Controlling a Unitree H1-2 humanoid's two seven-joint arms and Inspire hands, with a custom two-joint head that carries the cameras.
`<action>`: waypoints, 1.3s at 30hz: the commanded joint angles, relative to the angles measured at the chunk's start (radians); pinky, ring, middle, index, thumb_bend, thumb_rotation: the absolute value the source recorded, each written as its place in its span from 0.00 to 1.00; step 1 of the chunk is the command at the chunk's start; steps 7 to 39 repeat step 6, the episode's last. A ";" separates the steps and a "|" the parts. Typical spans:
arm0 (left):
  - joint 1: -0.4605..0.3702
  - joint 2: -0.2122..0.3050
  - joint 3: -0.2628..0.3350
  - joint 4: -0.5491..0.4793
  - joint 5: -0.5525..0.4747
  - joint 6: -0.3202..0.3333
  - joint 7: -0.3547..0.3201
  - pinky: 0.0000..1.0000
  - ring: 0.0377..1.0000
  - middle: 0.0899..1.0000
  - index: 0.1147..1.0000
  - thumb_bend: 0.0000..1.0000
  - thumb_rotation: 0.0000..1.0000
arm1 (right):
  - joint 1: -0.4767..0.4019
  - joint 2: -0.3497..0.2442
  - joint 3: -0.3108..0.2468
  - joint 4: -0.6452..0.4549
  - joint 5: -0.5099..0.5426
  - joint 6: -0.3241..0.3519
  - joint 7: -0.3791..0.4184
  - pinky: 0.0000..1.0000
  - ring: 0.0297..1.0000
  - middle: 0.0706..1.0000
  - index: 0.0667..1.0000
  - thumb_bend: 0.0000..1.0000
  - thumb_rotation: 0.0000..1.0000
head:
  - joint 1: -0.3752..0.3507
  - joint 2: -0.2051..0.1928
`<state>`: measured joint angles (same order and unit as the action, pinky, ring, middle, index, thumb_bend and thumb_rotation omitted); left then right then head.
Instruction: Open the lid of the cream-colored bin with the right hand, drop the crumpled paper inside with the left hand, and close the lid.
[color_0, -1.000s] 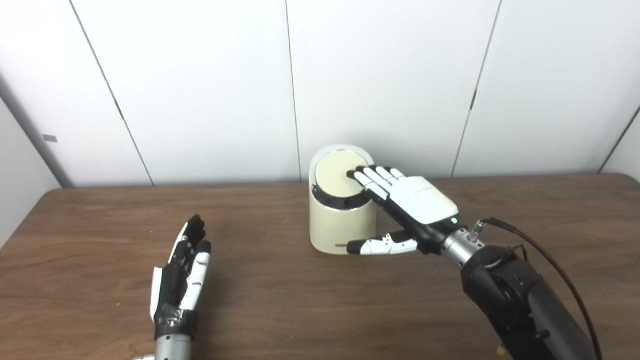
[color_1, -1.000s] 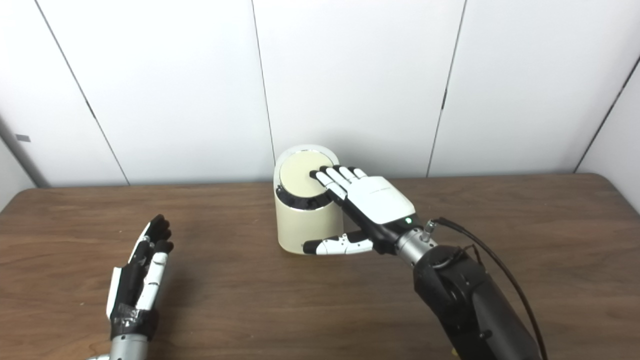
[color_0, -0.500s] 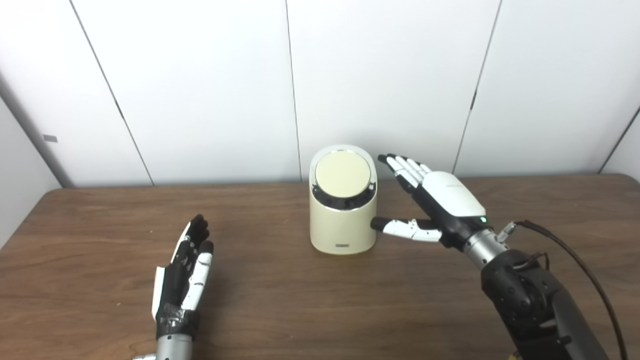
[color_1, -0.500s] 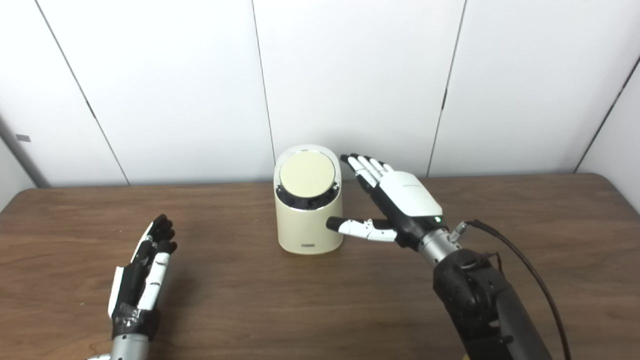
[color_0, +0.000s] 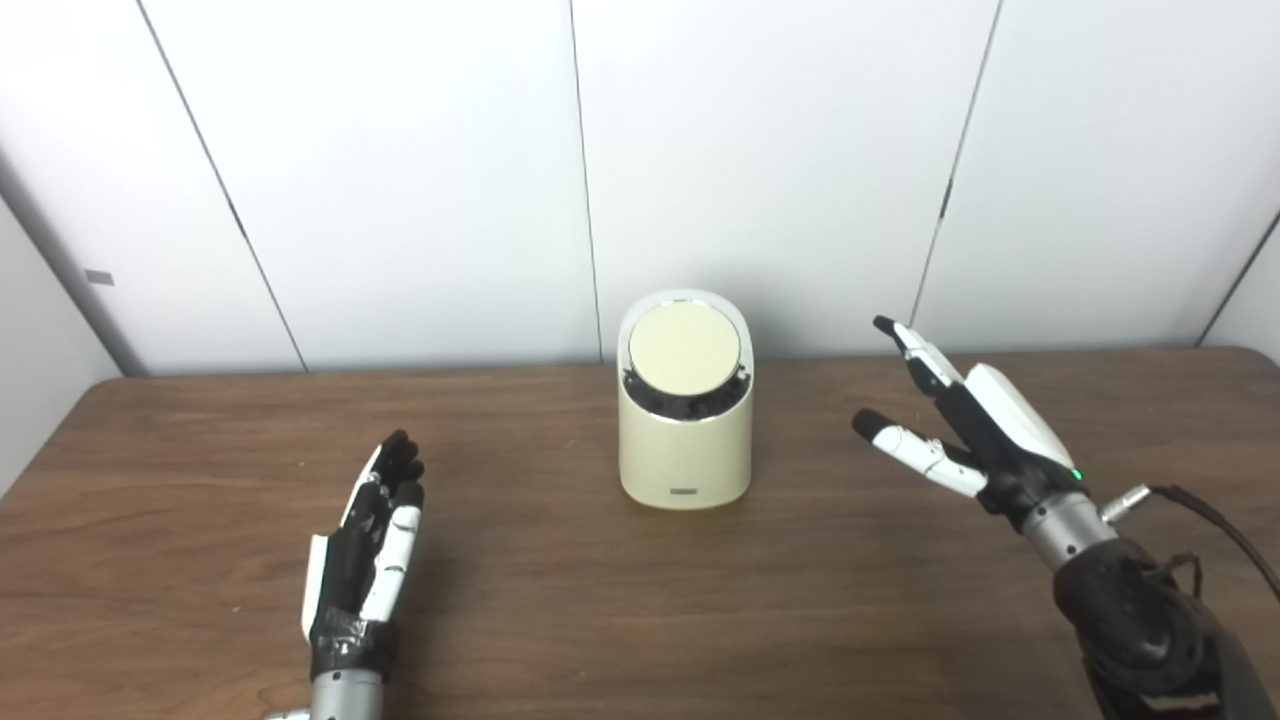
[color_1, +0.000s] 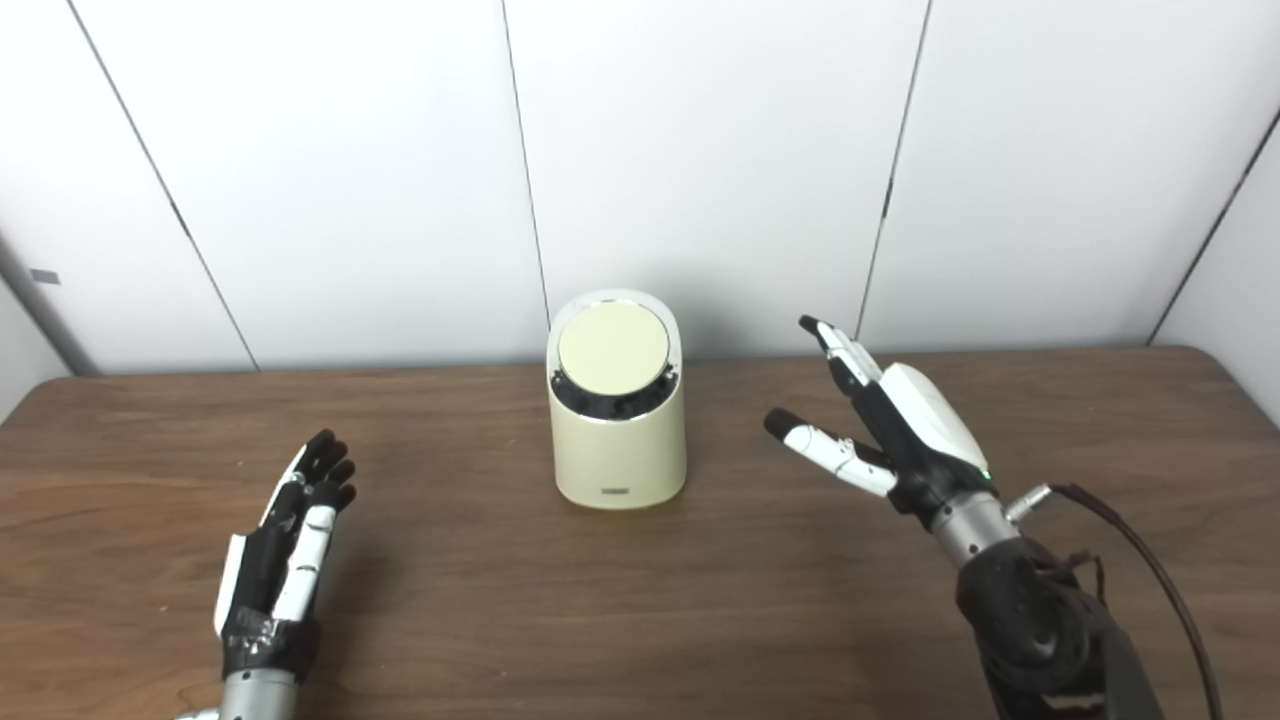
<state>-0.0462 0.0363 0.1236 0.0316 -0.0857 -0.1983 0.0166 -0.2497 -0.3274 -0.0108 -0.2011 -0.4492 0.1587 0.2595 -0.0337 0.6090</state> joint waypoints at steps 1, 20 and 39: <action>0.040 -0.003 -0.003 0.030 -0.014 -0.025 -0.012 0.93 0.91 0.91 0.92 0.54 0.67 | -0.003 0.021 -0.058 0.005 0.152 0.020 0.004 0.97 1.00 1.00 1.00 0.59 1.00 | 0.000 0.004; 0.049 0.002 -0.011 0.001 -0.023 -0.001 -0.021 0.92 0.90 0.91 0.92 0.55 0.69 | 0.043 0.050 -0.117 0.076 0.332 0.017 0.009 1.00 1.00 1.00 1.00 0.63 1.00 | -0.001 0.015; 0.049 0.002 -0.011 0.001 -0.023 -0.001 -0.021 0.92 0.90 0.91 0.92 0.55 0.69 | 0.043 0.050 -0.117 0.076 0.332 0.017 0.009 1.00 1.00 1.00 1.00 0.63 1.00 | -0.001 0.015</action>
